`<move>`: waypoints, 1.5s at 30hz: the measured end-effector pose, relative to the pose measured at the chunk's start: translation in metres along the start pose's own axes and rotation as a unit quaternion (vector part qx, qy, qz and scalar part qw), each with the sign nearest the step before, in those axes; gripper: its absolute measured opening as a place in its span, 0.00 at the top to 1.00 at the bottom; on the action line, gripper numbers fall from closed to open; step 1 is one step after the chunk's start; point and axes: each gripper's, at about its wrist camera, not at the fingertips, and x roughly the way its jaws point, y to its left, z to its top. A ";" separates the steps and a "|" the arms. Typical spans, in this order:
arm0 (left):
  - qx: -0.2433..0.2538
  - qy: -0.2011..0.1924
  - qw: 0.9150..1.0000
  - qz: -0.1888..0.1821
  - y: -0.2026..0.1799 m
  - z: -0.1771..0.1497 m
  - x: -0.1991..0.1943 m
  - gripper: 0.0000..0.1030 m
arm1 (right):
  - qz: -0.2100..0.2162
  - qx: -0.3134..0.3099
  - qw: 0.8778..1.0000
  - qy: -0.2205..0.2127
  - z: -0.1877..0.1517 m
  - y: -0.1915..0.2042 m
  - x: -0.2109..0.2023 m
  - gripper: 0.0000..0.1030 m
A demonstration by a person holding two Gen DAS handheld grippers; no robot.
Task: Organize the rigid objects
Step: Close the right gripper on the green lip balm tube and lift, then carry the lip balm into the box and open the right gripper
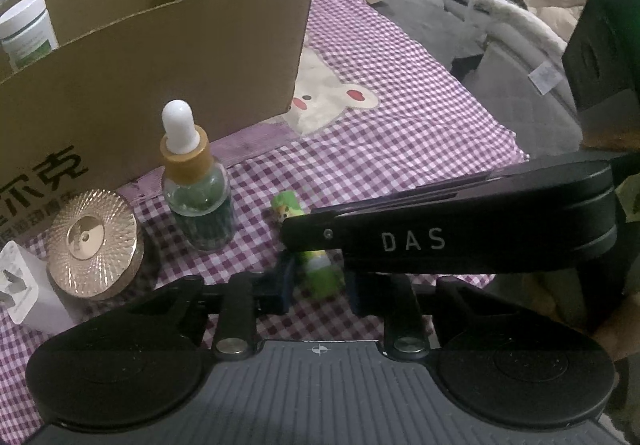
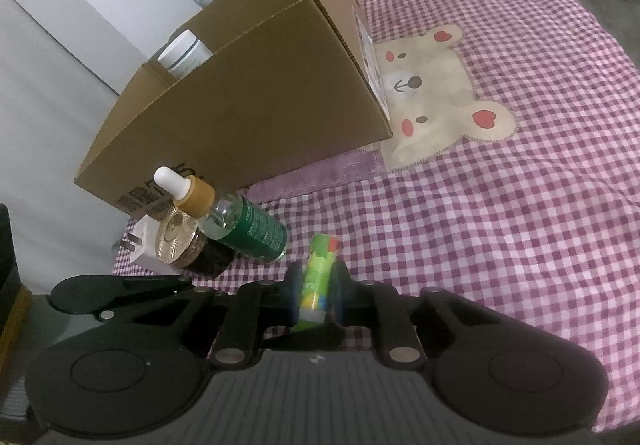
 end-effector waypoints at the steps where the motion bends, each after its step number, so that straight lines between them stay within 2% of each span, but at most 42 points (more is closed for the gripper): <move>1: -0.002 0.001 1.000 -0.002 0.000 0.000 0.000 0.76 | 0.002 0.004 1.000 0.000 -0.001 -0.001 0.000 0.84; 7: -0.002 -0.004 1.000 -0.008 -0.005 -0.004 -0.008 0.76 | 0.008 0.015 1.000 -0.005 -0.008 -0.003 -0.010 0.85; 12: 0.005 -0.023 1.000 -0.014 -0.016 -0.005 -0.026 0.76 | 0.014 0.019 0.999 -0.021 -0.015 0.001 -0.031 0.85; 23: 0.034 -0.103 0.994 -0.015 -0.041 0.008 -0.090 0.76 | 0.023 -0.011 0.995 -0.100 -0.011 0.034 -0.103 0.85; 28: 0.037 -0.136 0.990 0.004 -0.037 0.030 -0.117 0.76 | 0.036 -0.046 0.990 -0.129 0.014 0.057 -0.123 0.85; 34: 0.019 -0.148 0.989 0.023 -0.012 0.068 -0.133 0.76 | 0.053 -0.087 0.986 -0.134 0.060 0.082 -0.121 0.85; 38: -0.009 -0.131 0.991 0.022 0.017 0.095 -0.128 0.76 | 0.070 -0.089 0.987 -0.113 0.101 0.089 -0.100 0.85; 45: -0.067 -0.068 0.995 0.011 0.074 0.135 -0.082 0.76 | 0.079 -0.066 0.994 -0.044 0.160 0.080 -0.035 0.85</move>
